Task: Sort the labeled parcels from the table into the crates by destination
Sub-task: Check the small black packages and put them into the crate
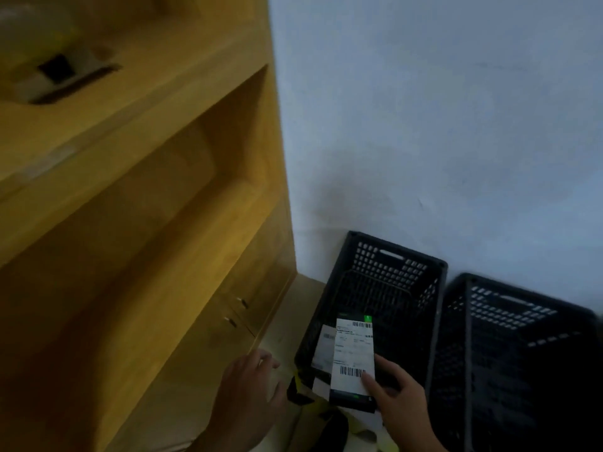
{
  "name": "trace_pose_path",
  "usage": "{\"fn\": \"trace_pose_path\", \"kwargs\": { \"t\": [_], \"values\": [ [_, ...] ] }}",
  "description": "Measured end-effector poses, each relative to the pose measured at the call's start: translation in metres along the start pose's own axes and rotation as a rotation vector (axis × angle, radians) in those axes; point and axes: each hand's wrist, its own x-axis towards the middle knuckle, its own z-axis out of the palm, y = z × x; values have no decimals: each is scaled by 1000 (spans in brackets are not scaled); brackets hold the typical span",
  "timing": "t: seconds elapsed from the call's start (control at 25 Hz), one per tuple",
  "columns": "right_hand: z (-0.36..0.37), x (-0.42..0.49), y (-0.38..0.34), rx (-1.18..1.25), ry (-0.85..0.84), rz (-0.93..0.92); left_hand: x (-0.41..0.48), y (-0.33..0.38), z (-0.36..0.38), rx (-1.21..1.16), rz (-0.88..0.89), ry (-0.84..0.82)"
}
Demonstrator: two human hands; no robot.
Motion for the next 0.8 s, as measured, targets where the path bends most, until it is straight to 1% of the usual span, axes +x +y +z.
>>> {"fn": "trace_pose_path", "kwargs": {
  "t": [0.12, 0.2, 0.28, 0.4, 0.52, 0.64, 0.8],
  "values": [
    [11, 46, 13, 4, 107, 76, 39, -9, 8, 47, 12, -94],
    [24, 80, 32, -11, 138, 130, 59, -26, 23, 33, 18, -162],
    [45, 120, 61, -51, 120, 143, 79, -52, 50, 18, 37, -196],
    [72, 172, 115, -132, 146, 148, 108, -90, 102, 27, 0, -258],
    [94, 213, 166, -168, 149, 184, 139, -117, 145, -49, -55, -314],
    [107, 240, 193, -184, 159, 243, 159, -128, 168, -98, -82, -386],
    [120, 270, 213, -285, 79, 271, 173, -142, 181, -82, -158, -409]
  ]
}}
